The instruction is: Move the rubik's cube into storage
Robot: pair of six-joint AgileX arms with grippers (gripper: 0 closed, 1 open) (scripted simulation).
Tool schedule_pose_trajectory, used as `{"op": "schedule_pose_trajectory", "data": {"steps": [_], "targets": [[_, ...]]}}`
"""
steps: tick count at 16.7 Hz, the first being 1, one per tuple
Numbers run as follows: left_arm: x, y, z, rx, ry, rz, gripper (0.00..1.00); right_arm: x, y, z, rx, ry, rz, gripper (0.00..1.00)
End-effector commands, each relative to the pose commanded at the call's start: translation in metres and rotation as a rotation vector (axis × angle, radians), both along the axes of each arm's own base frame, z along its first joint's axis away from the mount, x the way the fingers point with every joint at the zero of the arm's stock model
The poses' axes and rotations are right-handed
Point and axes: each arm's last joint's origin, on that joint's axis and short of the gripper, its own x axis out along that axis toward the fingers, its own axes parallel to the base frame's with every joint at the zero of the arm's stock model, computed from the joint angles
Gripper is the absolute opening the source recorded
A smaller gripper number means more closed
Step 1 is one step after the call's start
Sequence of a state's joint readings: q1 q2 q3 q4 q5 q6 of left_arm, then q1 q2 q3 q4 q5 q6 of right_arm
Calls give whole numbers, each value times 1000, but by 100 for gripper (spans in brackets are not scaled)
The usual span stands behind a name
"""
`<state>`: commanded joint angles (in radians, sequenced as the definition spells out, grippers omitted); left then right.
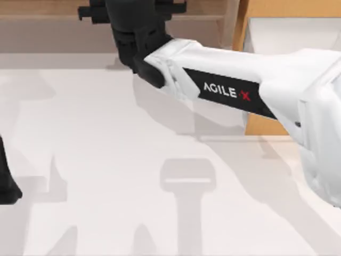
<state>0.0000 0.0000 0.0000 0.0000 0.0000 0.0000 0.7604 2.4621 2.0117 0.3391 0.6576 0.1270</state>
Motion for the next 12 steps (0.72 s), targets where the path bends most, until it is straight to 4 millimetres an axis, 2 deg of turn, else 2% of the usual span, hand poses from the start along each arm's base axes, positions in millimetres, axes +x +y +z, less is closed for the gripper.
{"op": "schedule_pose_trajectory", "data": {"steps": [3, 6, 9, 12], "targets": [[0, 0, 0, 0, 0, 0, 100, -6, -11, 24, 16, 131, 90, 0], [0, 0, 0, 0, 0, 0, 100, -12, -35, 46, 23, 316, 150, 0], [0, 0, 0, 0, 0, 0, 100, -16, -70, 61, 24, 536, 158, 0], [0, 0, 0, 0, 0, 0, 100, -16, -115, 71, 27, 758, 114, 0]]}}
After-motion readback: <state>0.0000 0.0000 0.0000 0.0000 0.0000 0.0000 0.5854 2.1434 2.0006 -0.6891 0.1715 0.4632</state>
